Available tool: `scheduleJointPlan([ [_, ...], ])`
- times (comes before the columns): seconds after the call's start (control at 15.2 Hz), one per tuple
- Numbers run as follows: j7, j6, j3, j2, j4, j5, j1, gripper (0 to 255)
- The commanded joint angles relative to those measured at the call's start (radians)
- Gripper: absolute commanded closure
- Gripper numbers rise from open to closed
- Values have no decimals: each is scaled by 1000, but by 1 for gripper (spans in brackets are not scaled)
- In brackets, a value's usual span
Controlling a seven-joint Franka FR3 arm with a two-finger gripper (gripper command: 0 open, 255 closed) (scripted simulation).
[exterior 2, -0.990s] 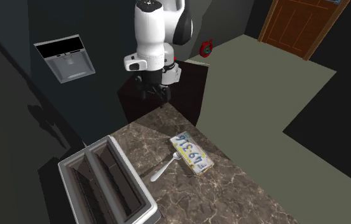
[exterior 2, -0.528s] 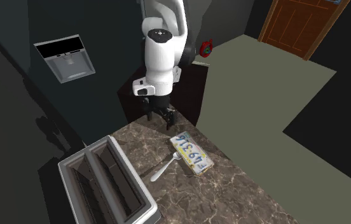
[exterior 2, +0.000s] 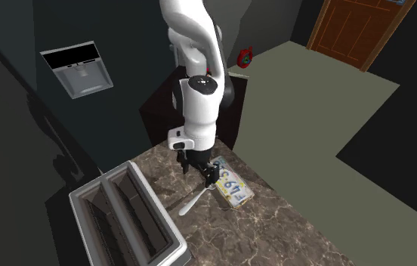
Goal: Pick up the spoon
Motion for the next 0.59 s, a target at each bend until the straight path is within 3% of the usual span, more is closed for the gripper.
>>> scheduleJointPlan([
  [0.0, 47, 11, -26, 76, 72, -39, 29, 0],
  [0.13, 86, 16, -50, 150, 149, -65, 61, 0],
  [0.53, 121, 69, -84, 212, 158, -103, 85, 0],
])
